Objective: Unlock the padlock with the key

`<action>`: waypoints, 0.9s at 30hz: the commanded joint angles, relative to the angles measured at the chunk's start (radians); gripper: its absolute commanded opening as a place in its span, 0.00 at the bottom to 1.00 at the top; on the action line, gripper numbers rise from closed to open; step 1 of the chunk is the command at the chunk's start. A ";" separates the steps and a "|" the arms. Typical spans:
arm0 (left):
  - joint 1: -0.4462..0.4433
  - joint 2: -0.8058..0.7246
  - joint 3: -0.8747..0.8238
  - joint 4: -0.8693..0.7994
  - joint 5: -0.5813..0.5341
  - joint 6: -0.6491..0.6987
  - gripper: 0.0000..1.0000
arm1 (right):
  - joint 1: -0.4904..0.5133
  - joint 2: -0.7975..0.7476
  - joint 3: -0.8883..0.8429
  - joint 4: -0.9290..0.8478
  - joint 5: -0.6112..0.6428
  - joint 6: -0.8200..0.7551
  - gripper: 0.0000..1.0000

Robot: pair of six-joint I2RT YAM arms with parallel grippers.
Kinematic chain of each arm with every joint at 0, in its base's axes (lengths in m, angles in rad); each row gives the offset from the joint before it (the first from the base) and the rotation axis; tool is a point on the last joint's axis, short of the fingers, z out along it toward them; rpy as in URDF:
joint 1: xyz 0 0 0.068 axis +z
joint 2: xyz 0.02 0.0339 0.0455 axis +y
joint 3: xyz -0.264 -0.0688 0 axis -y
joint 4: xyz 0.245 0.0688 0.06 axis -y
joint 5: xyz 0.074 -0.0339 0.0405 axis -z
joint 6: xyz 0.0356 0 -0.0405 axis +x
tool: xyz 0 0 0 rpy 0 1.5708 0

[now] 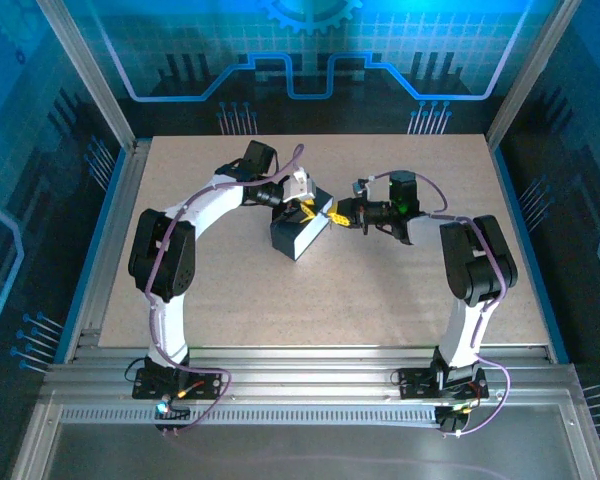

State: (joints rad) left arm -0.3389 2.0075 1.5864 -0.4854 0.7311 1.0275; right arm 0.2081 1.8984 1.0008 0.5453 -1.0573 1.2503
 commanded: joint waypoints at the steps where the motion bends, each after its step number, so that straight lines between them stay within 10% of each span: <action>1: -0.006 0.049 -0.019 -0.113 0.042 0.028 0.16 | 0.005 0.016 0.024 0.056 -0.001 0.008 0.00; 27: -0.006 0.039 -0.043 -0.025 0.070 -0.071 0.17 | 0.060 0.055 0.060 0.045 0.052 0.021 0.00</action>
State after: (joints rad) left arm -0.3283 2.0075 1.5795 -0.4805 0.7647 1.0164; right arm 0.2283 1.9419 1.0473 0.5617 -1.0225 1.2762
